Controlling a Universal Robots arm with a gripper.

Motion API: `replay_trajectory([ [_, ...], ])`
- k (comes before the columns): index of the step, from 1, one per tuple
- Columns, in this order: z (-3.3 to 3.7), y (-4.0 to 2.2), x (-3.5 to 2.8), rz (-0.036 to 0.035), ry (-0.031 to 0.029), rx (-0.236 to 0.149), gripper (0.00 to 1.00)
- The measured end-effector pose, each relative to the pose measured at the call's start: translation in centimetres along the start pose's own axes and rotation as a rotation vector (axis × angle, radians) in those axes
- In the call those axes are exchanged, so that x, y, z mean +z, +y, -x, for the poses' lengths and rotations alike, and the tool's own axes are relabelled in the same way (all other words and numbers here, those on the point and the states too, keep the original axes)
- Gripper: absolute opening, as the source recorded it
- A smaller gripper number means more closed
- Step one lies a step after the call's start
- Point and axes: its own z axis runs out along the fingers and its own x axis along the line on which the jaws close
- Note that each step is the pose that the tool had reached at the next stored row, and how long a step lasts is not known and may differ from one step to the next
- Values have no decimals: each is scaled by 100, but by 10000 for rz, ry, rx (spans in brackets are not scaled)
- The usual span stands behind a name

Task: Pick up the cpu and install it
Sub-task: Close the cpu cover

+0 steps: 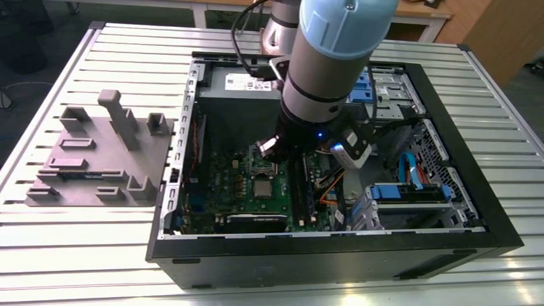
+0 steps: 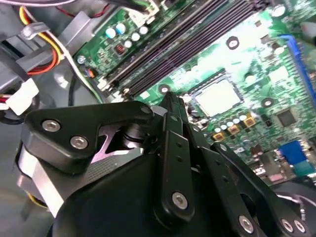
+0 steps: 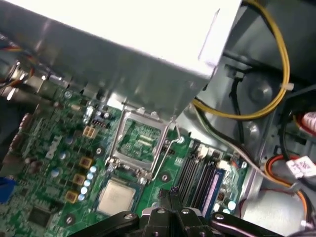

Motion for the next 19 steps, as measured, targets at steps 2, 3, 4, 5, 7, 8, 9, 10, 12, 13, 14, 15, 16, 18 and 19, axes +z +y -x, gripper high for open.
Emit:
replay_trajectory([
  [2,36,59,14,1,0,-1,10],
  [3,52,86,21,2,-1,-1,10],
  [4,62,103,24,3,0,-4,10],
  [5,66,109,27,15,2,-42,10],
  [7,65,108,35,44,36,-357,10],
  [8,65,107,39,47,62,-534,10],
  [9,64,106,45,51,86,-713,10],
  [10,64,105,51,56,111,-890,10],
  [12,64,103,66,64,160,-1246,10],
  [13,64,102,75,69,187,-1436,10],
  [14,64,101,82,73,211,-1614,10],
  [15,64,101,90,77,231,-1755,10],
  [16,71,110,98,75,235,-1773,10],
  [18,97,148,126,85,230,-1779,10],
  [19,115,172,139,90,228,-1779,10],
])
